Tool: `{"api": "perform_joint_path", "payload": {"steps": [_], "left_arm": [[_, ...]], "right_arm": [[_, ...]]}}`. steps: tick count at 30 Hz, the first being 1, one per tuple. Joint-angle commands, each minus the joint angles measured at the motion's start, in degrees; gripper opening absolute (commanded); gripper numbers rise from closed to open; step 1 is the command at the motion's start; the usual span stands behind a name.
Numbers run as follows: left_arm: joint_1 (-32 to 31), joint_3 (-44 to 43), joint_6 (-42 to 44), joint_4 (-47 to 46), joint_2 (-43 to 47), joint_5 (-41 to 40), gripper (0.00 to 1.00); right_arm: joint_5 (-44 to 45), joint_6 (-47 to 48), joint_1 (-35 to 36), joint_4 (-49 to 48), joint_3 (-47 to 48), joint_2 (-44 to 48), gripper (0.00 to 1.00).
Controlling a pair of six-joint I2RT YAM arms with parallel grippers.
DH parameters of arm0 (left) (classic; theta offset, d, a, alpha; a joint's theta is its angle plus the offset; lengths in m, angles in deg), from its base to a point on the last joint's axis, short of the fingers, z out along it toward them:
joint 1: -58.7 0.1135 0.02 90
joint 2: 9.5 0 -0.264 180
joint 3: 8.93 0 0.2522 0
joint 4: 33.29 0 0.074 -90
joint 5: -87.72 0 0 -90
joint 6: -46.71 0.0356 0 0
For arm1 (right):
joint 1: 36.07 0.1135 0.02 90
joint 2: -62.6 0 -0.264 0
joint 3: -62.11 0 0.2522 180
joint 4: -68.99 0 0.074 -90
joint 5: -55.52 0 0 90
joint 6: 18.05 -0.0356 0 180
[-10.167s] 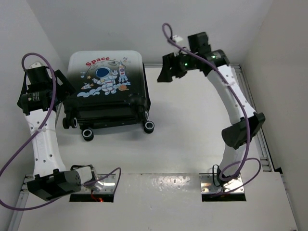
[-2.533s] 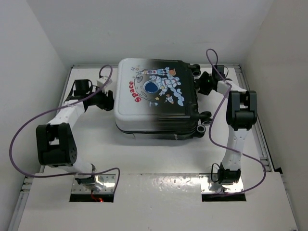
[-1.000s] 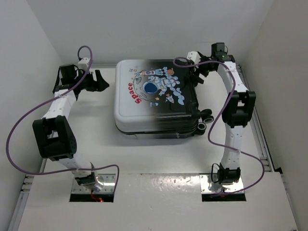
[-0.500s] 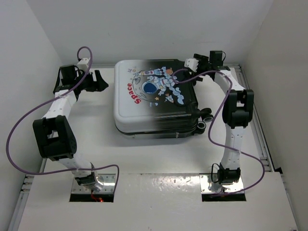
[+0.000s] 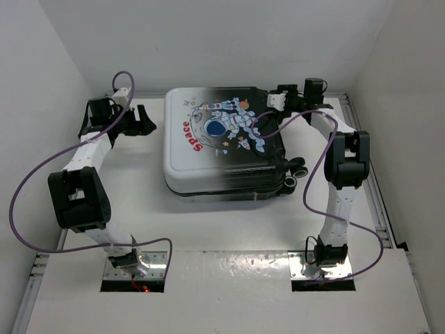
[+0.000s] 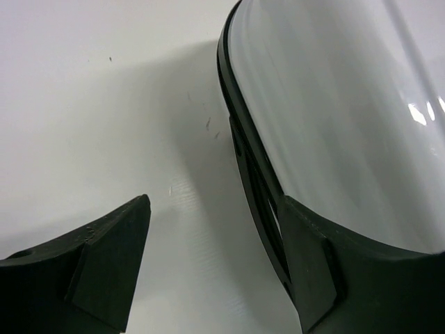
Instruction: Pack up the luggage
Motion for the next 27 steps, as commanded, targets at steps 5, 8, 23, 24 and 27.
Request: {"api": "perform_joint_path", "payload": {"steps": [5,8,23,24,27], "left_arm": [[0.58,0.0,-0.56,-1.78,2.27,-0.8,0.79],[0.58,-0.01,-0.56,-1.78,2.27,-1.33,0.79],[0.05,-0.54,-0.56,-2.31,0.6,-1.33,0.79],[0.05,-0.54,-0.56,-2.31,0.6,-1.33,0.79],[0.05,-1.06,-1.08,-2.83,-0.02,-1.33,0.79]], "right_arm": [[-14.74,5.57,3.24,10.59,7.77,-1.39,0.35],[-14.39,2.18,3.33,4.51,5.0,-0.35,0.08],[-6.31,-17.45,-0.62,-24.8,-10.49,11.25,0.0],[-5.86,-18.84,-0.62,-26.81,-10.93,11.61,0.0],[-3.84,-22.01,-0.45,-32.6,-13.13,12.93,0.0]]}}
